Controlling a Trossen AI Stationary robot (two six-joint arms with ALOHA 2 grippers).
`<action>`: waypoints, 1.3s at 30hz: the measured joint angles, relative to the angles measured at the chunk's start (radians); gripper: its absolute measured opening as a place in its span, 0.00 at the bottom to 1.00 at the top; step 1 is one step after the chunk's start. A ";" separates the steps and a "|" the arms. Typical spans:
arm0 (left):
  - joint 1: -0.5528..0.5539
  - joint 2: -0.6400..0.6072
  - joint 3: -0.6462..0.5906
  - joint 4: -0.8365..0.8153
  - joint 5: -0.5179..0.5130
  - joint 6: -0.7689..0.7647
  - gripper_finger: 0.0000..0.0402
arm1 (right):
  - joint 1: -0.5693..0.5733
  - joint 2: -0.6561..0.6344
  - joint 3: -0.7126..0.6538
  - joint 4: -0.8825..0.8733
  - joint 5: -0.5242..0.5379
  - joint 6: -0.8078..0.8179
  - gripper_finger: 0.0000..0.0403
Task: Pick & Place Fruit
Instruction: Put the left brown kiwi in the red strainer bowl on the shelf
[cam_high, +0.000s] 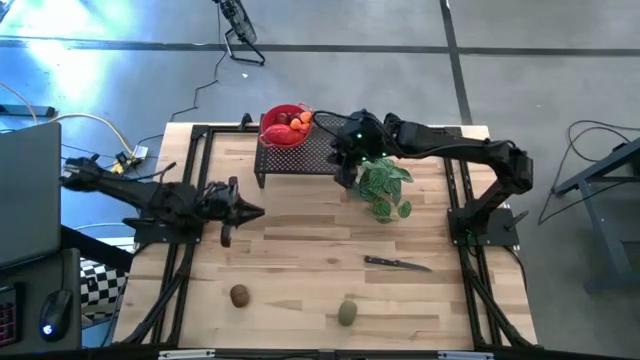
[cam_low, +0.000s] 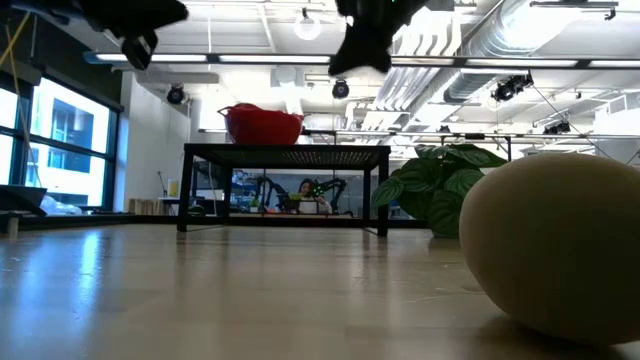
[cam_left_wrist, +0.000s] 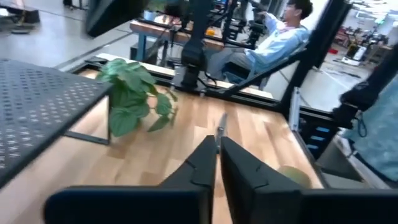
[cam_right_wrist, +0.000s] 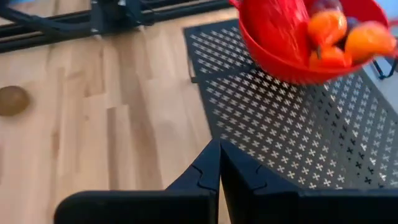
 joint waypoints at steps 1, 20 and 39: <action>-0.028 0.002 0.000 0.001 -0.012 -0.006 0.03 | -0.007 0.000 -0.029 0.031 -0.002 0.008 0.01; -0.375 0.295 0.182 -0.181 -0.234 -0.384 0.00 | -0.007 0.001 -0.244 0.492 -0.168 0.102 0.01; -0.437 0.534 0.483 -0.704 0.153 -1.259 0.00 | 0.057 0.001 -0.244 0.491 -0.168 0.043 0.01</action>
